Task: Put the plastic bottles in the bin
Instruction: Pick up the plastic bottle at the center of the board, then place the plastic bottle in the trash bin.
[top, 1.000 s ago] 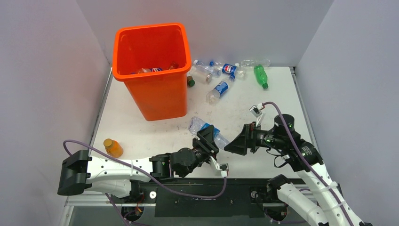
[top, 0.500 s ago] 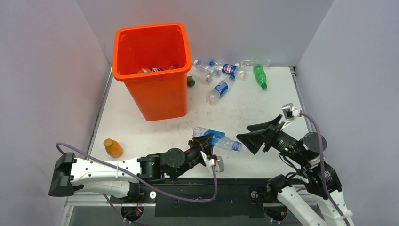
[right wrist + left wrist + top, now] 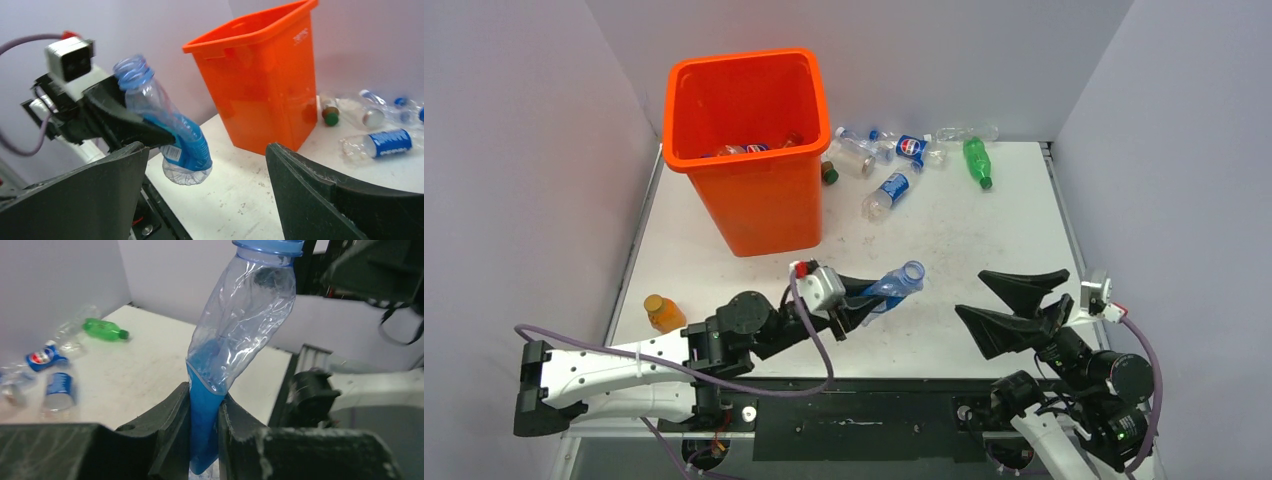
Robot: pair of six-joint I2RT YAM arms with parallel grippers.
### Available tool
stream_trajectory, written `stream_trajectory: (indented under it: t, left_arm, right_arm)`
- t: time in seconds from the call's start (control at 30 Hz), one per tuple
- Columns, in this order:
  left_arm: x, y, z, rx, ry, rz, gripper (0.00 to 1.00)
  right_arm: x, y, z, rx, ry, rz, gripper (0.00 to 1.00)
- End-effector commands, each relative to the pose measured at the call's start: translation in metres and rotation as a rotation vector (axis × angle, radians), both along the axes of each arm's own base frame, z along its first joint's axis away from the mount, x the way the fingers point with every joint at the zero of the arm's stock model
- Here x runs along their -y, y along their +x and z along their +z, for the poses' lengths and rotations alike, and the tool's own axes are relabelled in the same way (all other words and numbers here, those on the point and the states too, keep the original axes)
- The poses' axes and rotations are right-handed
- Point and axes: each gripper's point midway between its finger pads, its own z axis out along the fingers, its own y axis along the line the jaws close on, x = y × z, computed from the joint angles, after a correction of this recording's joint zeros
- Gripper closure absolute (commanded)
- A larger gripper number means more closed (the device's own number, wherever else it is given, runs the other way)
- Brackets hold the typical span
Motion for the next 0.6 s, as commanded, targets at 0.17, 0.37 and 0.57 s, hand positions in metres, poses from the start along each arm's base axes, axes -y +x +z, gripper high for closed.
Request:
stream_trajectory:
  t: [0.17,0.37,0.57]
  left_arm:
    - [-0.022,-0.026,0.074,-0.436,-0.604,-0.3,1.0]
    - [-0.018,-0.029,0.083,-0.484,-0.637,-0.361,1.0]
    - [-0.019,-0.029,0.08,-0.484,-0.657,-0.373,1.0]
  right_arm:
    - [-0.041,-0.037,0.012,0.15,0.025,0.363,0.1]
    - [-0.053,-0.029,0.009,0.101,0.089,0.441,0.1]
    - [-0.063,-0.018,0.005,0.053,0.09,0.487,0.07]
